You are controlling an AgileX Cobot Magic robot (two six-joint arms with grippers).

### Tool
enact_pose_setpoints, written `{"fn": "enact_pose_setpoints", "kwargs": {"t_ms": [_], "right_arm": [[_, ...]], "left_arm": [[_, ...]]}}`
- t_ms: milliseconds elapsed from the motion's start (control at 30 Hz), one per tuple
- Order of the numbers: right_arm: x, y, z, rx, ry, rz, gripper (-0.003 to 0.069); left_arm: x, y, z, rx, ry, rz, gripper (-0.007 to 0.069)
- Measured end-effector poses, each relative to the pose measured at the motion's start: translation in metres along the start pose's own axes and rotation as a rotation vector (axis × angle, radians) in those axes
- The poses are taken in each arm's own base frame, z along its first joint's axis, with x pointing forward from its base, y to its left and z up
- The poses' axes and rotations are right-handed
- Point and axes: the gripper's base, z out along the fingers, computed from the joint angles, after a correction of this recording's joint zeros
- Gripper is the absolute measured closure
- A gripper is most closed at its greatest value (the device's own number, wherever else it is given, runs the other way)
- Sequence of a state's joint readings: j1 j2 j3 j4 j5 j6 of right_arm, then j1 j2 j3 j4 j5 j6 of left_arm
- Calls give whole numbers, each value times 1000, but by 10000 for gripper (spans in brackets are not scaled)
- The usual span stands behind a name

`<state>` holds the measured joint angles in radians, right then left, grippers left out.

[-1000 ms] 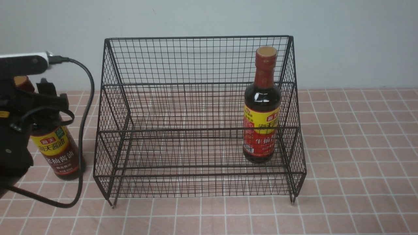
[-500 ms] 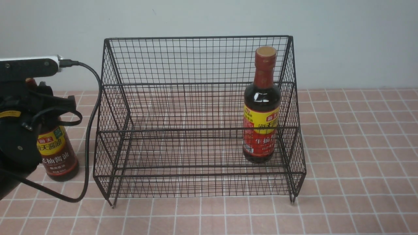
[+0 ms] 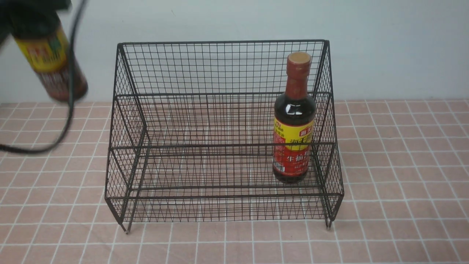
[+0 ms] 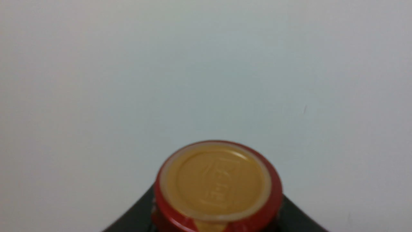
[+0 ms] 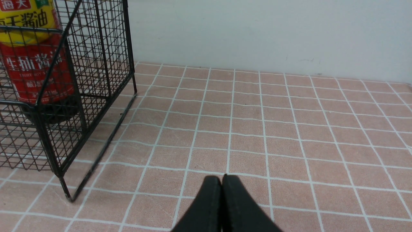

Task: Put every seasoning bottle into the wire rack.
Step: Use the left arm to put the condiment bottle back on the shelf

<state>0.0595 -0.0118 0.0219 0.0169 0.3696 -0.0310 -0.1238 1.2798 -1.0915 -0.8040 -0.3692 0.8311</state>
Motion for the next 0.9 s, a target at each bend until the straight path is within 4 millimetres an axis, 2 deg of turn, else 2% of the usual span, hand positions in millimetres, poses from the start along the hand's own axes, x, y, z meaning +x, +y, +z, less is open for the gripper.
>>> {"fn": "enact_pose_setpoints", "kwargs": {"t_ms": [33, 100, 233, 267, 367, 467, 533, 567, 700, 900], "right_arm": [[0, 0, 0, 0, 0, 0, 673], [0, 0, 0, 0, 0, 0, 673], [0, 0, 0, 0, 0, 0, 673], [0, 0, 0, 0, 0, 0, 673], [0, 0, 0, 0, 0, 0, 673], [0, 0, 0, 0, 0, 0, 673], [0, 0, 0, 0, 0, 0, 673], [0, 0, 0, 0, 0, 0, 673], [0, 0, 0, 0, 0, 0, 673], [0, 0, 0, 0, 0, 0, 673]], "left_arm": [[-19, -1, 0, 18, -42, -15, 369], [-40, -2, -1, 50, -78, -54, 369], [-62, -14, -2, 154, -75, -151, 369], [-63, -24, -1, 206, -54, -182, 369], [-55, -46, 5, 286, -3, -211, 369], [-35, -69, 17, 322, 47, -188, 369], [-28, -75, 22, 321, 56, -179, 369], [-16, -83, 29, 313, 65, -159, 369], [2, -95, 39, 291, 74, -148, 369], [15, -102, 43, 320, 128, -135, 369]]}}
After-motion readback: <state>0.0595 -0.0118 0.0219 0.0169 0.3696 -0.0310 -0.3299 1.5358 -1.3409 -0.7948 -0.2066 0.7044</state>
